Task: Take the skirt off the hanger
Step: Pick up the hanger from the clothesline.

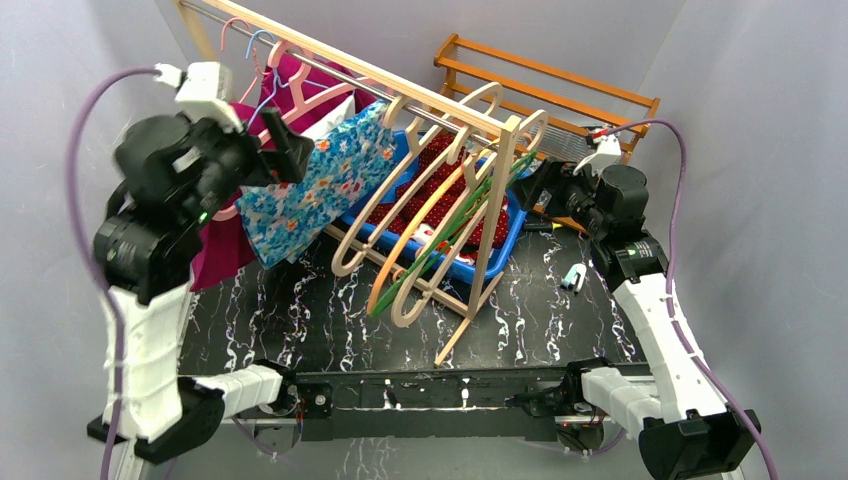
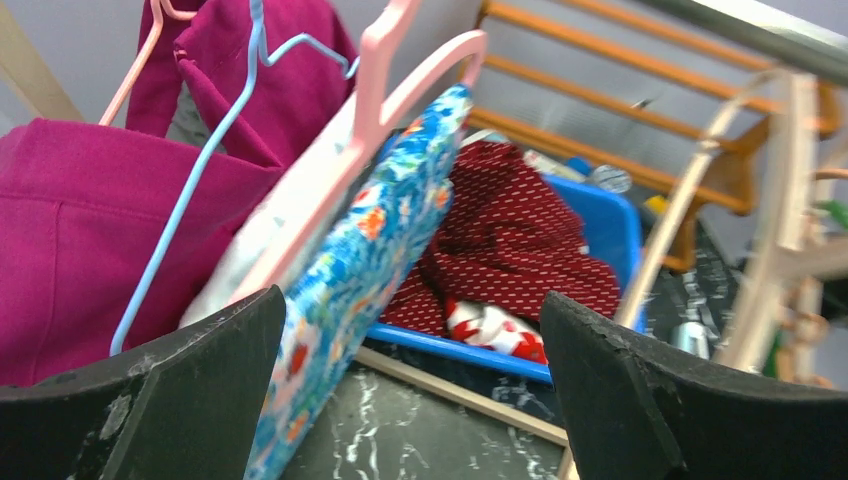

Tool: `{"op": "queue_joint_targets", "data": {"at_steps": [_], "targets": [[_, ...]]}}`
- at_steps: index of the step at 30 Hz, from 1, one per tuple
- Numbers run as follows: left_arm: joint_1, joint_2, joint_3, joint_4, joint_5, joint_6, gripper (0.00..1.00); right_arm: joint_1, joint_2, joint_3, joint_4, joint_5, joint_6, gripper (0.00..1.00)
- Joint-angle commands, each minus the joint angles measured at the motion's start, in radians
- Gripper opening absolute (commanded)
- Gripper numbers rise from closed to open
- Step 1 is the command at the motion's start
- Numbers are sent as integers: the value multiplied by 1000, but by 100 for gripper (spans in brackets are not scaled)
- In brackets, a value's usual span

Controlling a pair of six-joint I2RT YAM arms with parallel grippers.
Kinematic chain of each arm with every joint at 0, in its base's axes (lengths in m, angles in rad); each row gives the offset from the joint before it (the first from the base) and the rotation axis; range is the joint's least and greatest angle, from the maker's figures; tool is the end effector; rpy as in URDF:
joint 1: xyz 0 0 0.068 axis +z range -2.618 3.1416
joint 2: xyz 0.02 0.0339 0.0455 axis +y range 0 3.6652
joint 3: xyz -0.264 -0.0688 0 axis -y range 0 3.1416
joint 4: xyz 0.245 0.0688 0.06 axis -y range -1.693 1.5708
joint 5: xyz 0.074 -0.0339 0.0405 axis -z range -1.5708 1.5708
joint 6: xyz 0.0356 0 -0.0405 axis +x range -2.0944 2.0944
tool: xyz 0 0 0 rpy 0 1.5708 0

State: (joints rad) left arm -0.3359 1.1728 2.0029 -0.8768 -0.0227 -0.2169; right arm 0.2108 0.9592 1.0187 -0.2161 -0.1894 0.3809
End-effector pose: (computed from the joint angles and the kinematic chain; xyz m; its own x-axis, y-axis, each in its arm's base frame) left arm 0.1402 -0.0481 0.5730 -0.1094 -0.1897 -0.9757 0.2914 0.9324 -0.2139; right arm 0.2108 0.0520 0.3871 -0.2856 0.3123 -0.9061 -0.3029 0.8676 0.3945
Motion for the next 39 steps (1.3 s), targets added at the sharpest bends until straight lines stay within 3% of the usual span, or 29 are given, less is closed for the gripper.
{"op": "queue_joint_targets", "data": {"at_steps": [1, 7, 12, 24, 31, 39], "targets": [[-4, 87, 35, -33, -109, 101, 98, 26, -20, 92, -19, 11, -45, 98], [-3, 46, -23, -30, -127, 128, 98, 31, -47, 64, -2, 9, -34, 98], [-3, 85, 121, -49, -47, 111, 98, 31, -38, 49, 8, 7, -32, 98], [-3, 175, 145, -9, -275, 202, 98, 31, -7, 83, -15, 13, -42, 98], [-3, 110, 15, -14, -141, 98, 95, 31, 7, 85, -3, 18, -40, 98], [-4, 48, -75, -18, 5, 10, 83, 31, 14, 77, 12, 11, -35, 98]]}}
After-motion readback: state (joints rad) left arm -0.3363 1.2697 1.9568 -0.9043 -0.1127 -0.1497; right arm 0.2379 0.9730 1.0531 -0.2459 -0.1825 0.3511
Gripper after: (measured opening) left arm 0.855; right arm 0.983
